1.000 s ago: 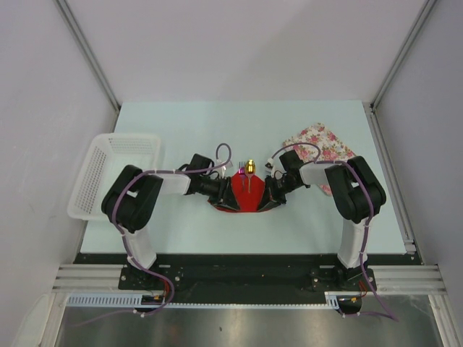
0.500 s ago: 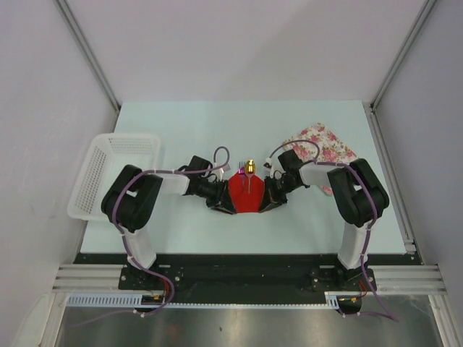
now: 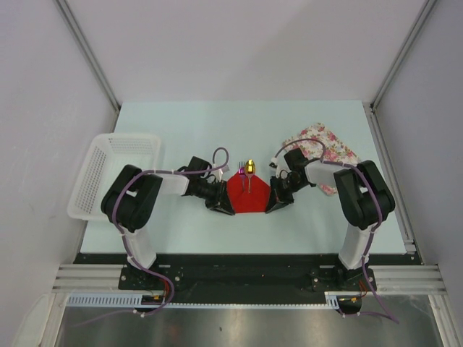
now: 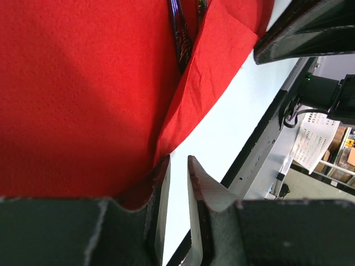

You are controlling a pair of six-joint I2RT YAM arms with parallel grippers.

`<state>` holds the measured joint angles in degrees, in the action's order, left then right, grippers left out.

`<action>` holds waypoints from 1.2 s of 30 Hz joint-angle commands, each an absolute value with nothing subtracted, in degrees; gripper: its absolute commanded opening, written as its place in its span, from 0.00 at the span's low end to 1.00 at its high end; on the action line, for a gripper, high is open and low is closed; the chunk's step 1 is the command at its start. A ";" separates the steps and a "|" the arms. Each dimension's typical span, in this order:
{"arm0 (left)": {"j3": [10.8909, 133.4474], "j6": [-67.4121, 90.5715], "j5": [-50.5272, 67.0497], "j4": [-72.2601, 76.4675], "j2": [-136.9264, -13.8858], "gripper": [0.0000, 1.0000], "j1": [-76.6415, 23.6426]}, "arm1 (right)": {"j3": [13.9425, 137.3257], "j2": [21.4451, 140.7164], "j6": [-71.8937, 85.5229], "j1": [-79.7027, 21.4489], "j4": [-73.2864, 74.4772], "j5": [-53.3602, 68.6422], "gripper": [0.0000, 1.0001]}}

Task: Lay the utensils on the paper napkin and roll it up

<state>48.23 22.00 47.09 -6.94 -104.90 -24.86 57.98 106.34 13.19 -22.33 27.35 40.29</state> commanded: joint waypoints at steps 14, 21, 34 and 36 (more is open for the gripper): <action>46.76 20.04 45.70 -7.21 -105.03 0.25 -24.26 | 63.02 107.92 19.51 -27.69 19.51 41.84 0.00; 46.05 20.57 46.67 -5.36 -103.98 0.25 -24.26 | 63.10 112.41 18.72 -27.86 19.69 37.98 0.00; 45.00 27.50 52.03 7.64 -98.09 0.28 -25.13 | 63.11 113.03 17.84 -28.04 21.44 35.24 0.00; 45.00 29.43 52.90 11.66 -98.26 0.29 -25.49 | 63.02 113.03 17.93 -27.95 21.45 35.24 0.00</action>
